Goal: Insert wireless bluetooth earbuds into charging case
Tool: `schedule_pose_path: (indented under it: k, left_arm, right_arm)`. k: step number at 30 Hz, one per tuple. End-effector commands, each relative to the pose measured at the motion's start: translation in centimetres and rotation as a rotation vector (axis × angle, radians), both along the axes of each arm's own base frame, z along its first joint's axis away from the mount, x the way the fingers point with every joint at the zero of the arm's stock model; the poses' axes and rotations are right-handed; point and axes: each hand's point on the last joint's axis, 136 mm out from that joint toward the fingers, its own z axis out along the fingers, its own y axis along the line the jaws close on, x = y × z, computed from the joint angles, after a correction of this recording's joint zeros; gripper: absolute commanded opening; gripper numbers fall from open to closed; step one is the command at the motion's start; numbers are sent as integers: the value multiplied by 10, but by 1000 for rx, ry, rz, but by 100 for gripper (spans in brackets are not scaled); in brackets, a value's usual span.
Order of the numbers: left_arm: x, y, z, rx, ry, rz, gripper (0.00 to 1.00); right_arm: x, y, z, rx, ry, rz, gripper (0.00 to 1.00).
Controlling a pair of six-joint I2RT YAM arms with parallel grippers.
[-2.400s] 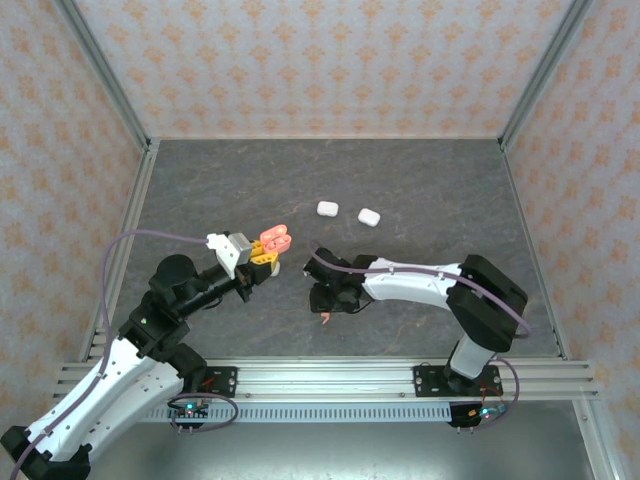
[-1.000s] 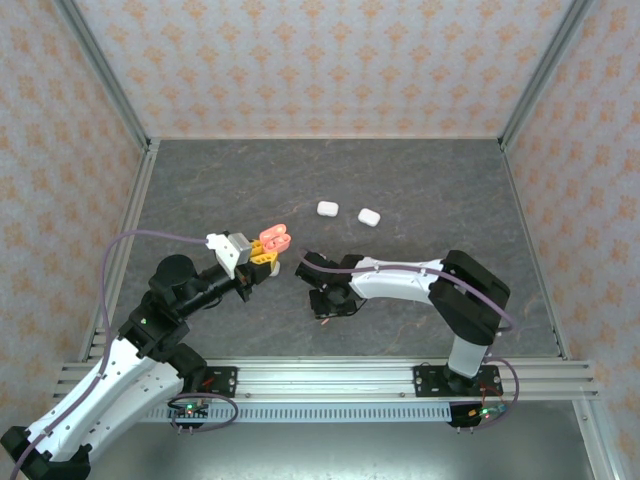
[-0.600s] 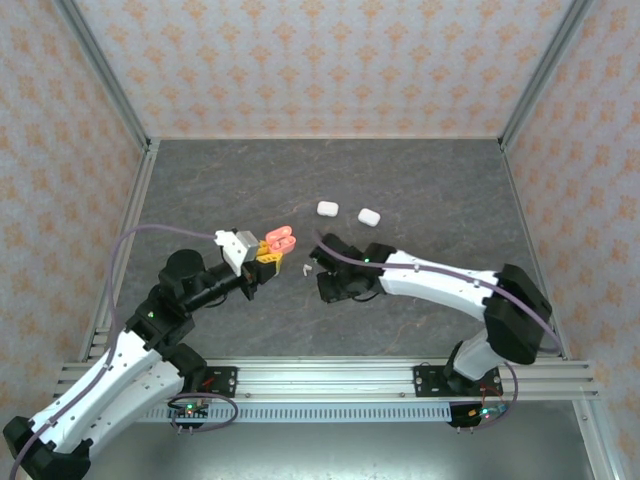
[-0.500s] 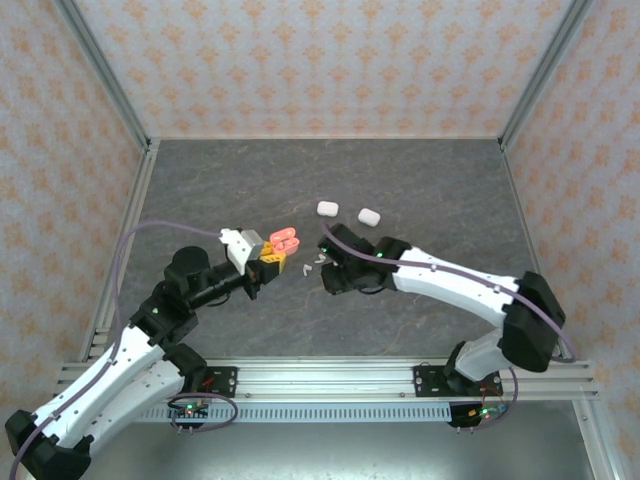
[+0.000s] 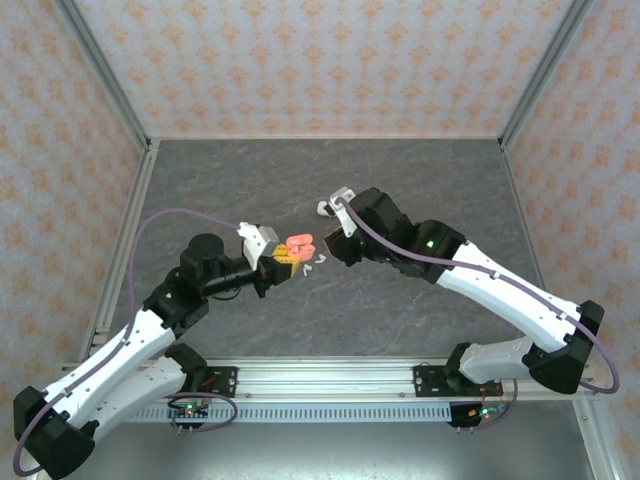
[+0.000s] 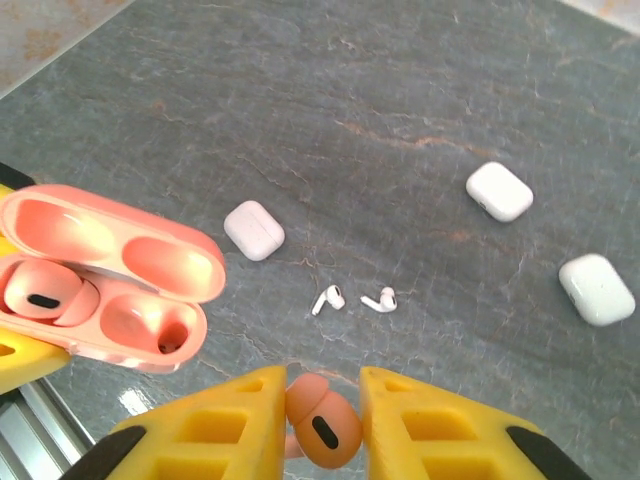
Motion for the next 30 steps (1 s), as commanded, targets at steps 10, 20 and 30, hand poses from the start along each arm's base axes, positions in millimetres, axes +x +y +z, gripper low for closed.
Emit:
schedule_pose_path:
  k: [10, 20, 30]
  left_arm:
    - [-9, -15, 28, -56, -30, -103, 0]
    - [-6, -18, 31, -71, -23, -105, 0]
    - [-6, -17, 35, -87, -23, -95, 0]
  right_arm:
    - [-3, 25, 35, 44, -180, 155, 24]
    - [-4, 32, 26, 12, -194, 170, 24]
    - [-8, 33, 8, -36, -177, 185, 24]
